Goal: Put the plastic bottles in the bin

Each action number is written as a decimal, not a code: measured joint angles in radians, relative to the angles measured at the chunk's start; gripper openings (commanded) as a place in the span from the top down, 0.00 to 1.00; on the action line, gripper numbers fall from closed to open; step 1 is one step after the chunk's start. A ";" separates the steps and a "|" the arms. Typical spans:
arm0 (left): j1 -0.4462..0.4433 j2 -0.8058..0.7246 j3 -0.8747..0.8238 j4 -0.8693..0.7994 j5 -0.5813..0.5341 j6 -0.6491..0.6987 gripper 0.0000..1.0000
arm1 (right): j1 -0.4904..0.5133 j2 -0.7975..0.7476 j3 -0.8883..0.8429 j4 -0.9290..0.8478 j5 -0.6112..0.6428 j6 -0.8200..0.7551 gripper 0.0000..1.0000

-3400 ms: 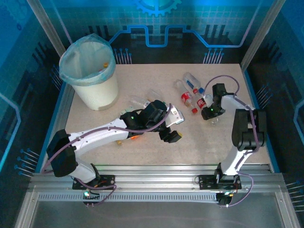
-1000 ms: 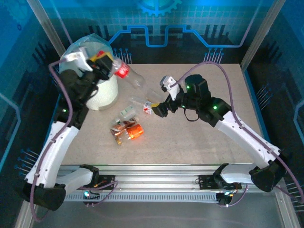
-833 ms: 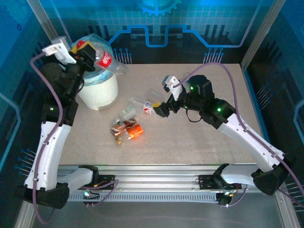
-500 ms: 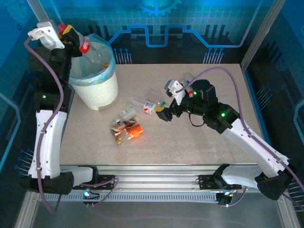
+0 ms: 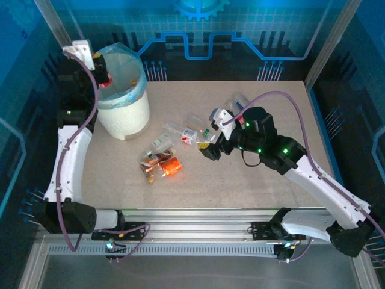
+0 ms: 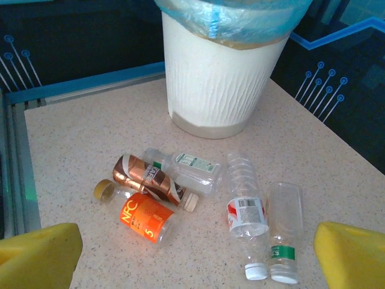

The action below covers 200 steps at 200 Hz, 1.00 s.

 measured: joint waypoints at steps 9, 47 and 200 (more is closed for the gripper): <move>0.000 0.000 -0.032 -0.001 0.000 0.019 1.00 | 0.008 0.000 0.000 -0.005 0.001 -0.005 0.00; 0.017 0.001 -0.125 0.046 0.001 0.076 0.99 | 0.027 0.014 0.000 -0.020 0.013 -0.020 0.00; 0.090 0.029 -0.154 0.131 0.147 -0.085 1.00 | 0.092 0.132 0.051 -0.059 0.046 -0.053 0.00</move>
